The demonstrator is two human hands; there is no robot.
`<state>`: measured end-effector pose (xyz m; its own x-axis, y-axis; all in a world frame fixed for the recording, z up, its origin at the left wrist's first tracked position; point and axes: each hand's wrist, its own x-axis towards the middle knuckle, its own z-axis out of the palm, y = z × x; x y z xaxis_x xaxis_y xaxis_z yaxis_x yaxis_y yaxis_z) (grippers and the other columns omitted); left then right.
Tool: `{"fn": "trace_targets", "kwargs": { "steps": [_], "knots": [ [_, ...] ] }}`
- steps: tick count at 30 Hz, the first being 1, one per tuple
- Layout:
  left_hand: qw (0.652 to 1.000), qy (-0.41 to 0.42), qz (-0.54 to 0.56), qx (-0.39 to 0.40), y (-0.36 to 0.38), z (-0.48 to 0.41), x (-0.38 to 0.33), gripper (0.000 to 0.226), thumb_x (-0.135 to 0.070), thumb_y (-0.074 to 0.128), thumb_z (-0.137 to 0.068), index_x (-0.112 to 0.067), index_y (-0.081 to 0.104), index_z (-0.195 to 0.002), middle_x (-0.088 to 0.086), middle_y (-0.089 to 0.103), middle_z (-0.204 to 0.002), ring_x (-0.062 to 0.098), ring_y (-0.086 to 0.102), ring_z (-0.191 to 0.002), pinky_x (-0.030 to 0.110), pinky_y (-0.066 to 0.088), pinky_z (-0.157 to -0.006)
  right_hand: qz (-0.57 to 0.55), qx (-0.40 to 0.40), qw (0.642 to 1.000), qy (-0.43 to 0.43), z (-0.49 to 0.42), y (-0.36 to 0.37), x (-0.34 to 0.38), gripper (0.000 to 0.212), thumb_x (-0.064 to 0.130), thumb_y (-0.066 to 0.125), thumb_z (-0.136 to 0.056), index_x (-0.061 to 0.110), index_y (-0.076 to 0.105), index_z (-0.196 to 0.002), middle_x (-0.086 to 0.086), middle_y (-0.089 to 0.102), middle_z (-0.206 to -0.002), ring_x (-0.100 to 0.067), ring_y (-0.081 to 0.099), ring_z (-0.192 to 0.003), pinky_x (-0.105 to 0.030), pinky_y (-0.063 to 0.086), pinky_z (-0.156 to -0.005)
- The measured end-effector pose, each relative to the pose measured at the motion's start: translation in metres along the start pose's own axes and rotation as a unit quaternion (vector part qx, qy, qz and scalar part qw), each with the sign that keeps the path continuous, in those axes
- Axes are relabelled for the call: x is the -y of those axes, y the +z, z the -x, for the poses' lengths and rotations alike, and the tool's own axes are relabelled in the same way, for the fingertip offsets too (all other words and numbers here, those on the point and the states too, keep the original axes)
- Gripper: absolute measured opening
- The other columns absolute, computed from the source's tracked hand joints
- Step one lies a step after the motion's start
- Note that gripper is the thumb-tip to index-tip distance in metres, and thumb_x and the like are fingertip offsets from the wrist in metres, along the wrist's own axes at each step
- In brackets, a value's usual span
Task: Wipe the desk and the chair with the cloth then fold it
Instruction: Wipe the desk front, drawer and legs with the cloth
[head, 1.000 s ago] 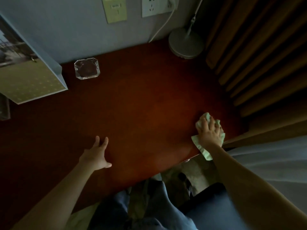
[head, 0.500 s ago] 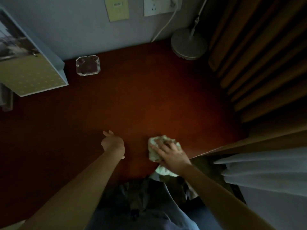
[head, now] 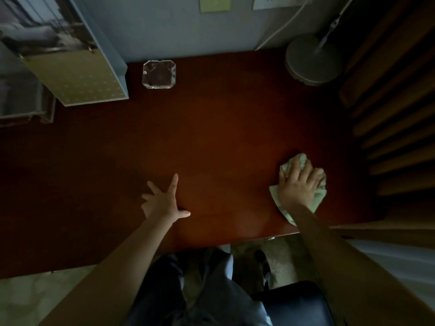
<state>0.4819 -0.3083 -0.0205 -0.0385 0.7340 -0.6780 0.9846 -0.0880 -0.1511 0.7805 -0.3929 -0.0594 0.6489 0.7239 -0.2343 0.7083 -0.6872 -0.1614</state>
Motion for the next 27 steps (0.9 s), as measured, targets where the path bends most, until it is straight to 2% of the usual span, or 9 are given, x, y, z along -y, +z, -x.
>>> {"fn": "trace_targets", "kwargs": {
  "steps": [2, 5, 7, 10, 12, 17, 20, 24, 27],
  "knots": [
    [1.0, 0.006, -0.008, 0.002, 0.002, 0.0, 0.003, 0.124, -0.069, 0.067, -0.066, -0.036, -0.023, -0.144, 0.023, -0.01, -0.155, 0.045, 0.022, -0.137, 0.042, 0.046, -0.093, 0.012, 0.011, 0.999, -0.032, 0.008, 0.008, 0.037, 0.066, 0.05, 0.024, -0.099, 0.019, -0.001, -0.151, -0.017, 0.002, -0.157, -0.041, -0.007, -0.143, -0.05, -0.005, -0.114],
    [0.998, 0.018, -0.054, 0.008, 0.002, 0.001, 0.01, 0.134, -0.066, 0.072, -0.063, -0.018, -0.022, -0.147, 0.021, -0.01, -0.155, 0.042, 0.021, -0.139, 0.041, 0.043, -0.1, 0.037, 0.059, 0.991, -0.114, 0.031, 0.021, 0.1, 0.062, 0.045, 0.019, -0.101, 0.02, -0.011, -0.15, -0.011, -0.009, -0.157, -0.038, -0.013, -0.143, -0.047, -0.013, -0.112],
    [0.996, 0.033, -0.086, 0.01, 0.002, 0.002, 0.017, 0.137, -0.064, 0.074, -0.062, -0.012, -0.021, -0.146, 0.02, -0.01, -0.156, 0.041, 0.02, -0.14, 0.042, 0.04, -0.103, 0.071, 0.103, 0.969, -0.214, 0.056, 0.028, 0.139, 0.062, 0.037, 0.02, -0.101, 0.02, -0.017, -0.148, -0.009, -0.015, -0.157, -0.038, -0.018, -0.141, -0.049, -0.014, -0.112],
    [0.991, 0.063, -0.121, 0.013, 0.003, 0.004, 0.028, 0.138, -0.059, 0.077, -0.064, -0.01, -0.022, -0.146, 0.019, -0.014, -0.155, 0.041, 0.014, -0.142, 0.043, 0.033, -0.11, 0.103, 0.147, 0.915, -0.362, 0.105, 0.043, 0.176, 0.074, 0.028, 0.037, -0.099, 0.022, -0.02, -0.147, -0.008, -0.018, -0.156, -0.035, -0.028, -0.136, -0.046, -0.018, -0.108],
    [0.987, 0.086, -0.136, 0.012, 0.002, 0.003, 0.035, 0.137, -0.052, 0.079, -0.064, -0.011, -0.023, -0.146, 0.018, -0.017, -0.155, 0.041, 0.011, -0.142, 0.043, 0.028, -0.112, 0.104, 0.163, 0.898, -0.394, 0.129, 0.05, 0.183, 0.08, 0.027, 0.045, -0.096, 0.027, -0.016, -0.148, -0.004, -0.015, -0.157, -0.03, -0.027, -0.137, -0.044, -0.017, -0.109],
    [0.965, 0.15, -0.216, 0.008, -0.005, -0.003, 0.06, 0.132, -0.035, 0.082, -0.068, -0.014, -0.022, -0.146, 0.013, -0.019, -0.156, 0.037, 0.011, -0.143, 0.043, 0.027, -0.113, 0.101, 0.162, 0.916, -0.354, 0.147, 0.043, 0.17, 0.078, 0.013, 0.049, -0.093, 0.031, 0.0, -0.15, 0.002, 0.008, -0.158, -0.029, -0.005, -0.145, -0.045, -0.001, -0.116],
    [0.944, 0.197, -0.263, 0.002, -0.013, -0.007, 0.08, 0.128, -0.034, 0.081, -0.07, -0.014, -0.019, -0.147, 0.008, -0.02, -0.156, 0.031, 0.011, -0.144, 0.041, 0.029, -0.112, 0.08, 0.143, 0.945, -0.282, 0.161, 0.038, 0.164, 0.073, 0.009, 0.048, -0.092, 0.03, 0.009, -0.15, 0.001, 0.021, -0.154, -0.031, 0.008, -0.143, -0.048, 0.01, -0.115],
    [0.932, 0.25, -0.263, 0.014, -0.026, -0.011, 0.101, 0.119, -0.033, 0.078, -0.074, -0.016, -0.014, -0.149, 0.003, -0.019, -0.157, 0.027, 0.005, -0.146, 0.042, 0.027, -0.113, -0.039, 0.102, 0.986, -0.127, 0.194, 0.046, 0.159, 0.063, 0.011, 0.051, -0.091, 0.027, 0.026, -0.147, 0.0, 0.034, -0.147, -0.029, 0.02, -0.137, -0.045, 0.024, -0.109],
    [0.92, 0.267, -0.286, 0.009, -0.025, -0.012, 0.112, 0.114, -0.034, 0.075, -0.077, -0.016, -0.011, -0.15, 0.003, -0.017, -0.157, 0.028, 0.008, -0.145, 0.041, 0.031, -0.111, -0.204, 0.035, 0.978, -0.013, 0.221, 0.061, 0.154, 0.052, 0.016, 0.055, -0.09, 0.026, 0.041, -0.139, -0.002, 0.048, -0.137, -0.028, 0.036, -0.127, -0.041, 0.031, -0.106]
  ]
}}
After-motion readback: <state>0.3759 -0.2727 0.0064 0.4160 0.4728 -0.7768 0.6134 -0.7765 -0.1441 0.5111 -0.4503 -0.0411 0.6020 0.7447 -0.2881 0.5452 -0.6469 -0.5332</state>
